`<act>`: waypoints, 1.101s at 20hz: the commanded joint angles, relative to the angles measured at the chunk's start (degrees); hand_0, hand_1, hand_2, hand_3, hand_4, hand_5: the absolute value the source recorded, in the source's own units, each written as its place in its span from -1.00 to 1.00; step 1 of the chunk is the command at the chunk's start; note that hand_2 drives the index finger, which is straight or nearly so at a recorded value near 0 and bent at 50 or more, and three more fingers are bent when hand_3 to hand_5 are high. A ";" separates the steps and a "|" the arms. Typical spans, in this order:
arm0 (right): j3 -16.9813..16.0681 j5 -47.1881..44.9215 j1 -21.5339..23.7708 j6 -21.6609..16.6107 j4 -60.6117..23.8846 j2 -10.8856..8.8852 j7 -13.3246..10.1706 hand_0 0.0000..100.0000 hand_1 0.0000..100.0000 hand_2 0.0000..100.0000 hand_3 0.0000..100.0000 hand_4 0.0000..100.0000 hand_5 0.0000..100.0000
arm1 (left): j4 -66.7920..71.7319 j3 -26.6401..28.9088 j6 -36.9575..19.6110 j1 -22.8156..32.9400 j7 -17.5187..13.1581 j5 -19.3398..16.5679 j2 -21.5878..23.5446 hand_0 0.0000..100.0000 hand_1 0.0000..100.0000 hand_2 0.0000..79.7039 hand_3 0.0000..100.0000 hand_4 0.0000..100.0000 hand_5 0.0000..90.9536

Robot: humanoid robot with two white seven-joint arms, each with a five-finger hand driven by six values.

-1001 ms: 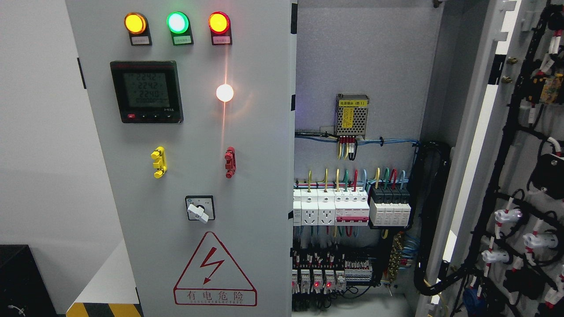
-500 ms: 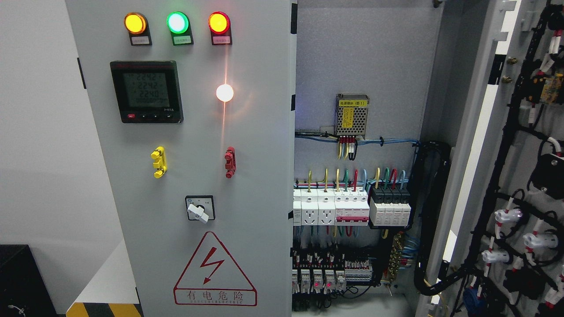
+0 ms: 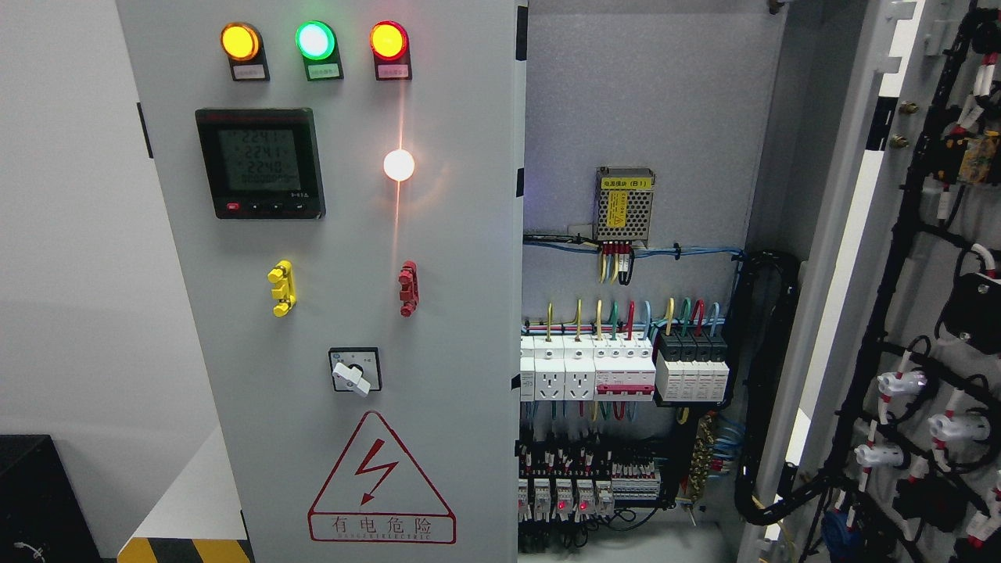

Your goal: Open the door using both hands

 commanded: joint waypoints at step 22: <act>2.60 -0.17 17.53 -5.73 -62.20 -2.63 -0.39 -1.00 -1.00 -1.00 -1.00 -1.00 -1.00 | -2.25 1.33 0.06 0.84 -0.60 0.09 -3.82 -1.00 -1.00 -1.00 -1.00 -1.00 -1.00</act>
